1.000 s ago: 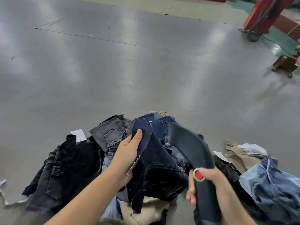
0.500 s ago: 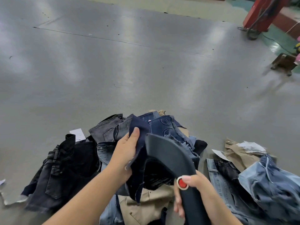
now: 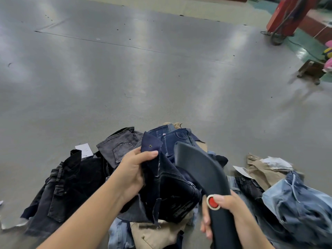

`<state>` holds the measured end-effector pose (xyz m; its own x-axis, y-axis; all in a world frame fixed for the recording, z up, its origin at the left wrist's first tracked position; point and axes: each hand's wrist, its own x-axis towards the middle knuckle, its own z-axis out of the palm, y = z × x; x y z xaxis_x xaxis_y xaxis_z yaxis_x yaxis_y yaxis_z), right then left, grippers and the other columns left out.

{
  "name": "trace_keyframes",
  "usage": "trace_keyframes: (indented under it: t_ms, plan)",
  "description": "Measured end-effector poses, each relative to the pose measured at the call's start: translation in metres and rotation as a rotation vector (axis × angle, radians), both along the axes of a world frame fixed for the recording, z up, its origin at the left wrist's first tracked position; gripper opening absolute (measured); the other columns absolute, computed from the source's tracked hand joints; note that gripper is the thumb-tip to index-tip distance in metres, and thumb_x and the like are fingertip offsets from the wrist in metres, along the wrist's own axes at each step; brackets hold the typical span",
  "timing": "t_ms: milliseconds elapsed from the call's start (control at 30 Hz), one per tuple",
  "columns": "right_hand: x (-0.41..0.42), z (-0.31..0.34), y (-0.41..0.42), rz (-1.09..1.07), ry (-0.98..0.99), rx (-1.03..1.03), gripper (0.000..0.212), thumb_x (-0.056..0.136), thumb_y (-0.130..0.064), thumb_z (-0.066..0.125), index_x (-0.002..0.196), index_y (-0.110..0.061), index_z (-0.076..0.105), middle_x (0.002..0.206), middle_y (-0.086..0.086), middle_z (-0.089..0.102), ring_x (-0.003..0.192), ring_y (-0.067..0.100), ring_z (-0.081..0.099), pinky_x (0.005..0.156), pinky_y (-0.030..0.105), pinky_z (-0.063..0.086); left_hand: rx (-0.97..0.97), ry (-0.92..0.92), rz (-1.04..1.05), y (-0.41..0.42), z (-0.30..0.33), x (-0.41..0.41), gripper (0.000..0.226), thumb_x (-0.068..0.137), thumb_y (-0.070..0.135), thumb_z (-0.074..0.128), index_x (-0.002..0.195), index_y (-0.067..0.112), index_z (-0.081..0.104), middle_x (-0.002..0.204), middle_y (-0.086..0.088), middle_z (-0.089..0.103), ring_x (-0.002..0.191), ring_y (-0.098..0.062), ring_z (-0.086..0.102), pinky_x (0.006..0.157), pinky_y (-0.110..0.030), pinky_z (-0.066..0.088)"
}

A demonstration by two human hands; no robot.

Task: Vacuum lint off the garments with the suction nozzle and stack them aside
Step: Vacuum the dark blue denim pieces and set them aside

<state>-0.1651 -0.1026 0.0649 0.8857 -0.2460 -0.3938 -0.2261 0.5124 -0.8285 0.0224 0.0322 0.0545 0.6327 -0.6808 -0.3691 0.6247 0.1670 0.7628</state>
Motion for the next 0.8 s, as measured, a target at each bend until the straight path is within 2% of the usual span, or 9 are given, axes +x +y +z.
trace_keyframes:
  t_ms: [100,233,300,367,467,567,633,700,800]
  plan:
    - [-0.002,0.011,-0.012,-0.007,-0.004,-0.094,0.046,0.05,-0.032,0.07,0.052,0.01,0.051,0.043,0.021,0.049,0.041,0.03,0.054,0.045,0.032,0.044,0.134,-0.264,0.088,-0.001,-0.004,-0.002,0.018,0.081,0.006,0.065,0.098,0.013,0.064,0.089,-0.009,0.072,0.082,-0.024,0.067,0.076,-0.035,0.055]
    - [-0.005,0.005,-0.005,-0.038,0.095,-0.029,0.033,0.06,-0.017,0.076,0.059,0.007,0.054,0.043,0.024,0.049,0.033,0.03,0.053,0.036,0.031,0.046,0.244,-0.766,0.092,0.001,-0.006,-0.004,0.027,0.095,0.011,0.054,0.098,0.037,0.062,0.096,0.006,0.07,0.093,-0.013,0.066,0.086,-0.03,0.053]
    - [-0.005,-0.001,0.004,-0.026,0.1,0.074,0.047,0.041,-0.014,0.082,0.073,0.009,0.056,0.046,0.027,0.049,0.032,0.031,0.052,0.034,0.031,0.046,0.263,-0.837,0.093,-0.001,-0.004,-0.001,0.023,0.096,0.016,0.053,0.105,0.036,0.061,0.1,0.005,0.07,0.097,-0.018,0.066,0.088,-0.036,0.053]
    - [-0.004,-0.004,0.011,-0.013,0.113,0.033,0.052,0.028,-0.014,0.076,0.076,0.003,0.07,0.049,0.025,0.056,0.036,0.029,0.057,0.037,0.028,0.047,0.236,-0.733,0.114,-0.003,-0.002,0.001,0.027,0.098,0.016,0.051,0.108,0.038,0.063,0.102,0.005,0.072,0.098,-0.018,0.067,0.084,-0.032,0.055]
    - [-0.004,-0.002,0.013,-0.054,0.077,-0.082,0.044,0.027,-0.021,0.069,0.069,-0.018,0.079,0.066,0.005,0.073,0.058,0.013,0.07,0.048,0.018,0.05,0.078,-0.436,0.007,-0.003,0.001,0.003,0.044,0.097,0.003,0.049,0.12,0.039,0.06,0.111,0.004,0.071,0.102,-0.016,0.068,0.081,-0.026,0.055]
    - [-0.006,0.0,0.011,0.004,0.056,0.039,0.049,0.04,-0.017,0.074,0.086,-0.001,0.071,0.055,0.026,0.057,0.043,0.032,0.059,0.04,0.029,0.048,0.029,-0.271,0.017,-0.001,0.0,0.01,0.044,0.088,-0.01,0.053,0.122,0.015,0.062,0.106,-0.007,0.073,0.091,-0.018,0.07,0.076,-0.028,0.058]
    - [-0.005,0.0,0.005,0.003,0.072,0.089,0.043,0.039,-0.013,0.073,0.074,0.01,0.062,0.048,0.028,0.048,0.033,0.032,0.052,0.034,0.029,0.045,0.041,-0.226,0.056,-0.001,-0.002,0.01,0.037,0.084,-0.011,0.056,0.112,0.011,0.066,0.097,-0.008,0.074,0.082,-0.017,0.071,0.071,-0.026,0.058]
    - [-0.002,0.0,0.0,-0.018,0.074,0.087,0.034,0.036,-0.013,0.072,0.061,0.006,0.062,0.045,0.027,0.047,0.029,0.03,0.05,0.032,0.029,0.045,0.042,-0.195,0.065,-0.002,-0.005,0.006,0.036,0.083,-0.013,0.056,0.107,0.011,0.067,0.094,-0.008,0.075,0.08,-0.016,0.071,0.07,-0.024,0.058]
    - [0.001,0.003,0.003,0.072,0.045,-0.016,0.026,0.051,-0.024,0.072,0.067,-0.005,0.065,0.053,0.026,0.05,0.039,0.029,0.051,0.043,0.032,0.047,0.016,-0.137,0.047,-0.006,-0.01,0.0,0.033,0.08,-0.009,0.059,0.104,0.012,0.069,0.097,-0.008,0.075,0.081,-0.015,0.071,0.066,-0.022,0.057]
